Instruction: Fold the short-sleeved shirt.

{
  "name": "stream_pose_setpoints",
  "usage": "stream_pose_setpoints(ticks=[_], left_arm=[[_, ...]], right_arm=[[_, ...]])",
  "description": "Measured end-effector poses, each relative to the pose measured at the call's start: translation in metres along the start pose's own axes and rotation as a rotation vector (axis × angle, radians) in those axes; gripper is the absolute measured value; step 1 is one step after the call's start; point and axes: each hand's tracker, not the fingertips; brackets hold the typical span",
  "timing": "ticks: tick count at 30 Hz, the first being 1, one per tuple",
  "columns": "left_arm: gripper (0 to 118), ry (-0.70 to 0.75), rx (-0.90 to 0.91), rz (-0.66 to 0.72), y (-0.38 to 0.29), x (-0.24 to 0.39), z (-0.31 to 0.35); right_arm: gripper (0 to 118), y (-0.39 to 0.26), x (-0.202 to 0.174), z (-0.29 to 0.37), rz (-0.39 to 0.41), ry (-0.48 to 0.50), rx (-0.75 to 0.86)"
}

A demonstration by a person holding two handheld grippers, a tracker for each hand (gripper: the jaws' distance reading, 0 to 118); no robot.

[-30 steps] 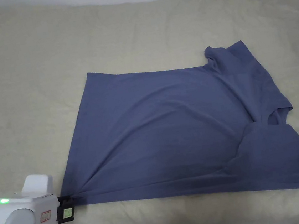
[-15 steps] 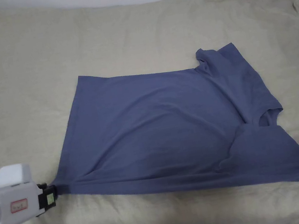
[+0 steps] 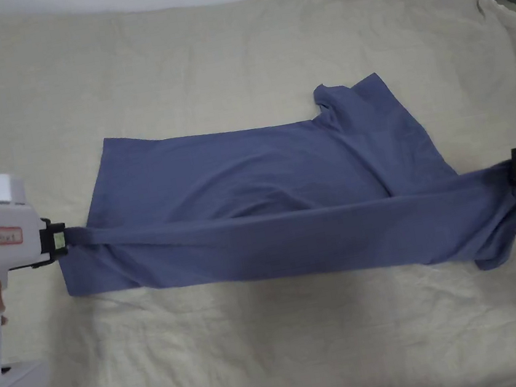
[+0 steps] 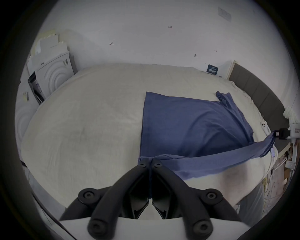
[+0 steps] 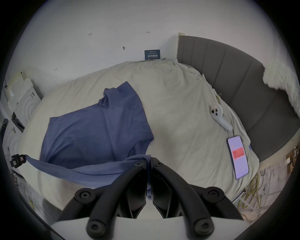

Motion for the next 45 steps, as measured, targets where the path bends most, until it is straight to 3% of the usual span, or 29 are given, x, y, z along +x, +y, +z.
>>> stream_pose_setpoints(ticks=[8,17,20,21,22,24,25,27,28,34,38,45], left_arm=[[0,0.065,-0.053,-0.005,0.034,0.01,-0.081],[0,0.136,-0.096,-0.07,0.042,0.024,-0.156],[39,0.163,-0.08,-0.086,0.039,0.027,-0.167],[64,0.182,-0.067,-0.088,0.04,0.026,-0.168],[80,0.211,-0.063,-0.089,0.041,0.024,-0.168],[95,0.224,-0.066,-0.087,0.044,0.018,-0.164],[95,0.235,-0.054,-0.077,0.046,0.014,-0.159],[116,0.258,-0.005,-0.037,0.051,0.006,-0.144],[117,0.258,0.031,-0.01,0.054,0.002,-0.134],[117,0.19,0.244,0.096,0.067,-0.003,-0.059],[117,0.164,0.444,0.089,0.053,0.012,-0.004],[117,0.139,0.617,0.017,0.005,0.048,0.06]], right_arm=[[2,0.052,-0.035,-0.081,-0.008,-0.093,-0.026],[2,0.054,-0.048,-0.156,-0.02,-0.16,-0.122],[2,0.048,-0.047,-0.17,-0.023,-0.167,-0.15],[4,0.046,-0.047,-0.172,-0.022,-0.167,-0.15],[12,0.045,-0.046,-0.173,-0.021,-0.164,-0.149],[33,0.045,-0.044,-0.169,-0.026,-0.16,-0.141],[33,0.046,-0.042,-0.166,-0.03,-0.15,-0.134],[94,0.05,-0.039,-0.154,-0.034,-0.141,-0.131],[103,0.053,-0.038,-0.145,-0.042,-0.133,-0.097],[103,0.07,-0.03,-0.061,-0.016,-0.098,0.138],[103,0.057,-0.03,0.005,0.027,-0.023,0.309],[103,-0.017,-0.033,0.088,-0.017,0.066,0.644]])
